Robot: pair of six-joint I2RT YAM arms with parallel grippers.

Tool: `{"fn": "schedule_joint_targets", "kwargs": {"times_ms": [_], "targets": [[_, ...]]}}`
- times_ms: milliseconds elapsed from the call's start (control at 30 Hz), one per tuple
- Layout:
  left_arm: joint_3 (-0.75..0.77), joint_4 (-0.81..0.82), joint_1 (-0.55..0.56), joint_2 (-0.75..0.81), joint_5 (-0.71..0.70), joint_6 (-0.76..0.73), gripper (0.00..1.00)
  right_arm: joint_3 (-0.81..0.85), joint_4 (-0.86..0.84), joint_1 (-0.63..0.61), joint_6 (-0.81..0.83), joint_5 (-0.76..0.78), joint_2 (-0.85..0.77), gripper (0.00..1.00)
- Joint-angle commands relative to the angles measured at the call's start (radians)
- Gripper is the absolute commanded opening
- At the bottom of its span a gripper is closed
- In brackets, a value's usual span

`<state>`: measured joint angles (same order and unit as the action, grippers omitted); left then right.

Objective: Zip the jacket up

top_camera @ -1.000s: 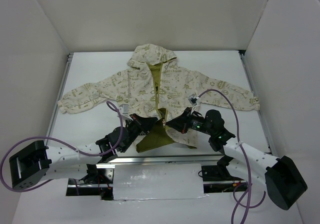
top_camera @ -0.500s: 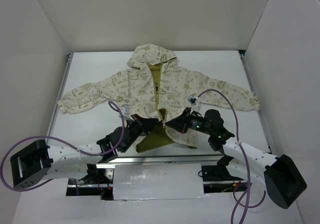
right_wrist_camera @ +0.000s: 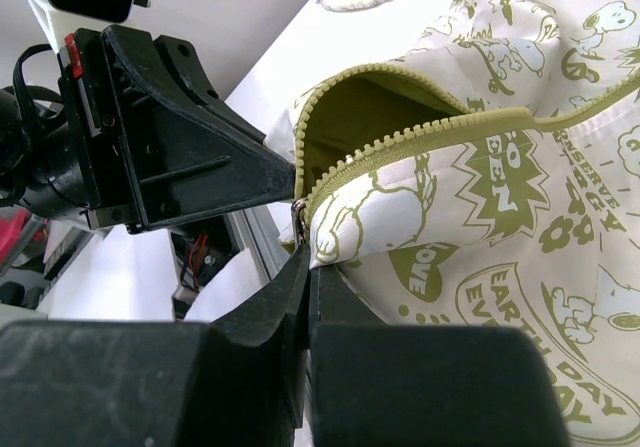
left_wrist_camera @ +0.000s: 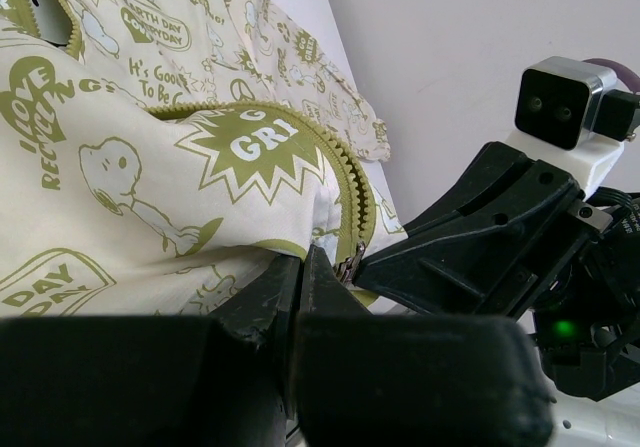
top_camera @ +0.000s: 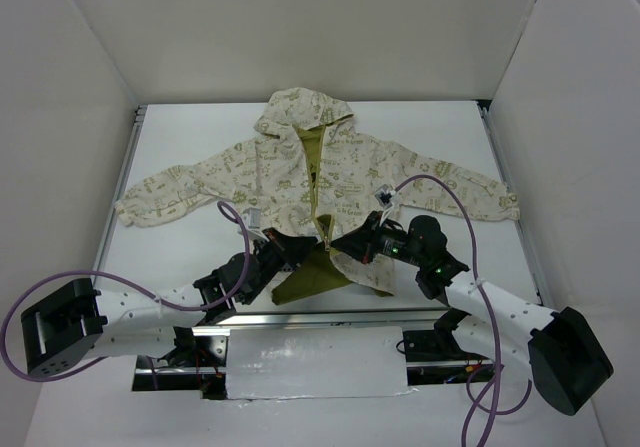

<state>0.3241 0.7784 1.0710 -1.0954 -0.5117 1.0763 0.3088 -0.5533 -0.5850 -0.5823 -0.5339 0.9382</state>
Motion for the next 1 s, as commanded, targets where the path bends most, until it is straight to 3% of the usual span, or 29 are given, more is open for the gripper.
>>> {"fn": "schedule_joint_targets", "kwargs": {"times_ms": [0,967], "targets": [[0.01,0.053,-0.002,0.008,-0.011,-0.01,0.0,0.039,-0.043,-0.007,0.009,-0.003,0.002,0.0],[0.023,0.076,-0.002,-0.012,0.013,-0.009,0.0,0.039,-0.02,-0.004,0.018,0.015,-0.01,0.0]]}}
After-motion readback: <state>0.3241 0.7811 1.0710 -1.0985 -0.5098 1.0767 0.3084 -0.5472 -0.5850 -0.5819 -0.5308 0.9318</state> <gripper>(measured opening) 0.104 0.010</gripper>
